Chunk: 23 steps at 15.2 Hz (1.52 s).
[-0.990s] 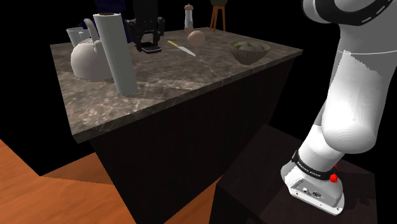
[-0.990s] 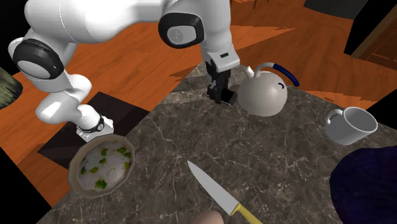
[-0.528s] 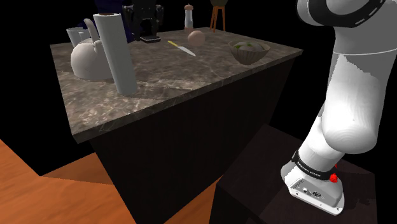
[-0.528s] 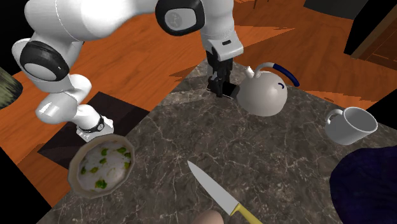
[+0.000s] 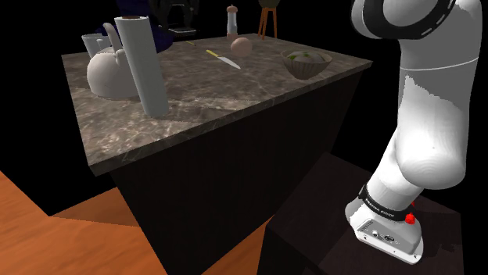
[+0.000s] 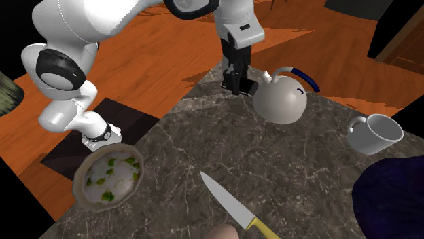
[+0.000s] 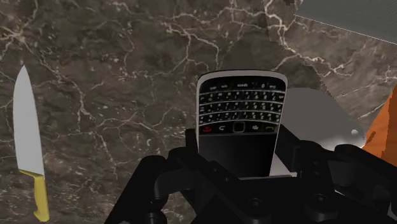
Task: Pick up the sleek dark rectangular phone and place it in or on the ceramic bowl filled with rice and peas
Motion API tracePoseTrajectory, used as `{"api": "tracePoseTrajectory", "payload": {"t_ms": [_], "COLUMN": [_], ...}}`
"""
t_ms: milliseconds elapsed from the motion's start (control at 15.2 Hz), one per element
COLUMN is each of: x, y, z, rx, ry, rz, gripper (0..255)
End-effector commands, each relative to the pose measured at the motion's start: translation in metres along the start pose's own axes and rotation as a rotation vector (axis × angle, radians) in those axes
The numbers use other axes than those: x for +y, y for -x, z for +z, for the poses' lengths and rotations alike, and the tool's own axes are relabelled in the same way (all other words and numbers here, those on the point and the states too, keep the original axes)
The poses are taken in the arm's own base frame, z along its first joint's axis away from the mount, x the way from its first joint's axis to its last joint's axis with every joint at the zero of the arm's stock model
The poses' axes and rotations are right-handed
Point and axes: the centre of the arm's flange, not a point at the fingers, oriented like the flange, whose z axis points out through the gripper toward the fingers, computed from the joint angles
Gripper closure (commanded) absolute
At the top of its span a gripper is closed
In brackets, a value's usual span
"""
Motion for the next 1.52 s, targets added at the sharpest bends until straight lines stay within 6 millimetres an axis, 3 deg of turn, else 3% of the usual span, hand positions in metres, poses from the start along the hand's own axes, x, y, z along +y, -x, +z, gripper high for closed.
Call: {"api": "tracePoseTrajectory", "payload": {"t_ms": [0,1452], "x": [0.001,0.252], "y": [-0.002,0.14], "z": [-0.01,-0.044], "rx": [0.0,0.0], "ry": [0.0,0.0], "rz": [0.0,0.0], "gripper": [255,255]}}
